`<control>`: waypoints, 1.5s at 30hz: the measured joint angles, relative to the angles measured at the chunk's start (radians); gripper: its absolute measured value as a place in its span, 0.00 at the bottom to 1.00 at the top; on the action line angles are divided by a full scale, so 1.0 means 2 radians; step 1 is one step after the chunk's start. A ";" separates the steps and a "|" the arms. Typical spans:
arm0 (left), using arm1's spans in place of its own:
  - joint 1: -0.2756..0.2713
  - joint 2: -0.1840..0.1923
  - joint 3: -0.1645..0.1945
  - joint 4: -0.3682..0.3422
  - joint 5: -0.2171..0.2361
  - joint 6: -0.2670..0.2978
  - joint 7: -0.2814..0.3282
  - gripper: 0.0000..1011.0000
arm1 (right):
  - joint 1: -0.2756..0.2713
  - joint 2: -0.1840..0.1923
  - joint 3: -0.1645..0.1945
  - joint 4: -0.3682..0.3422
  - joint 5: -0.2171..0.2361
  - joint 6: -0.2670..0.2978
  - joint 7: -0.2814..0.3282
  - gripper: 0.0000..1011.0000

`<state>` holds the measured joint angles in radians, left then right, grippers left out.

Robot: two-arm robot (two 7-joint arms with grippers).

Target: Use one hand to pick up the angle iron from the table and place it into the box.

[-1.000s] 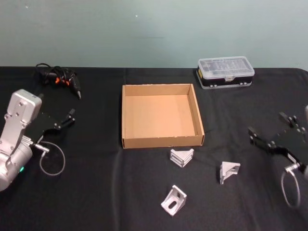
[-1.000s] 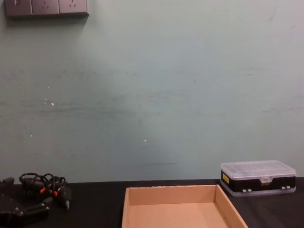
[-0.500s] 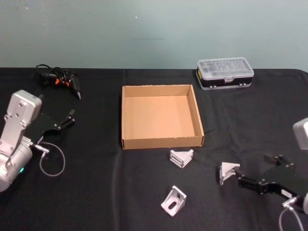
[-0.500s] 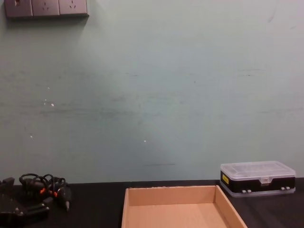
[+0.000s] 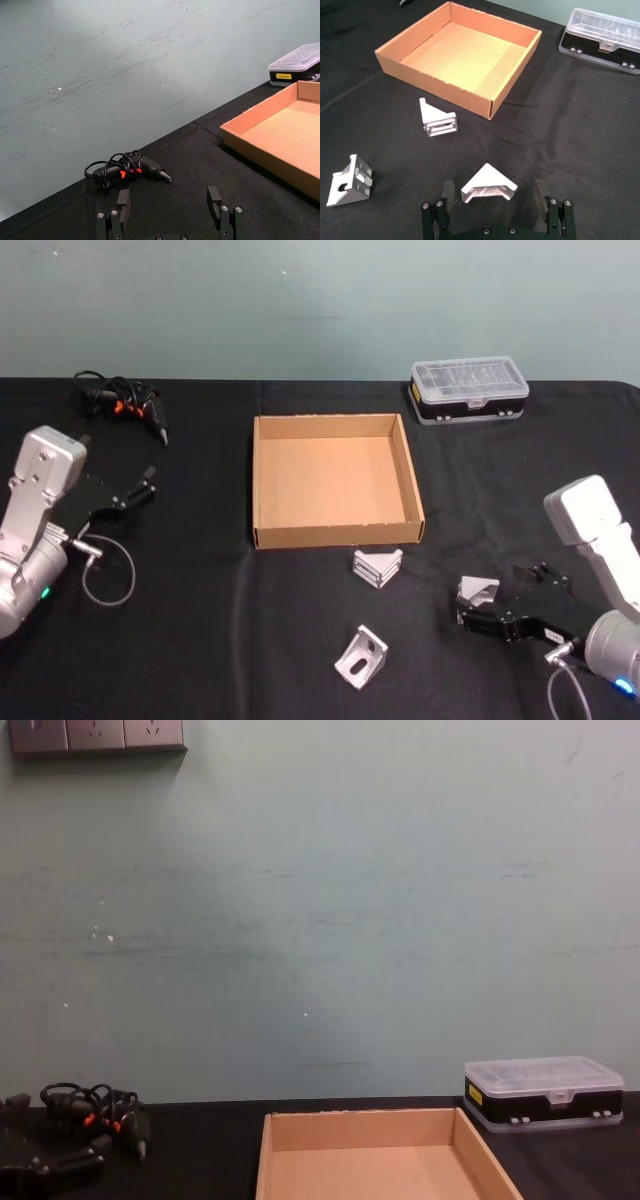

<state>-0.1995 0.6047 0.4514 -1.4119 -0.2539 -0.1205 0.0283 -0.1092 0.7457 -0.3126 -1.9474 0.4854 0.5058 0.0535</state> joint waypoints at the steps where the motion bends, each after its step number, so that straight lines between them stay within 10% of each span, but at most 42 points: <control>1: 0.000 0.000 0.000 0.000 0.000 0.000 0.000 0.99 | 0.002 -0.002 -0.002 0.002 -0.002 0.001 0.000 0.99; 27: 0.000 0.000 0.000 0.000 0.000 0.000 0.000 0.99 | 0.025 -0.056 -0.011 0.053 -0.039 0.000 0.013 0.99; 45: 0.000 0.000 0.000 0.000 0.000 0.000 0.000 0.99 | 0.025 -0.059 -0.011 0.056 -0.043 0.003 0.016 0.90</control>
<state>-0.1995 0.6047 0.4514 -1.4120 -0.2539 -0.1205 0.0283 -0.0591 0.6270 -0.3342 -1.8347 0.3993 0.5116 0.0845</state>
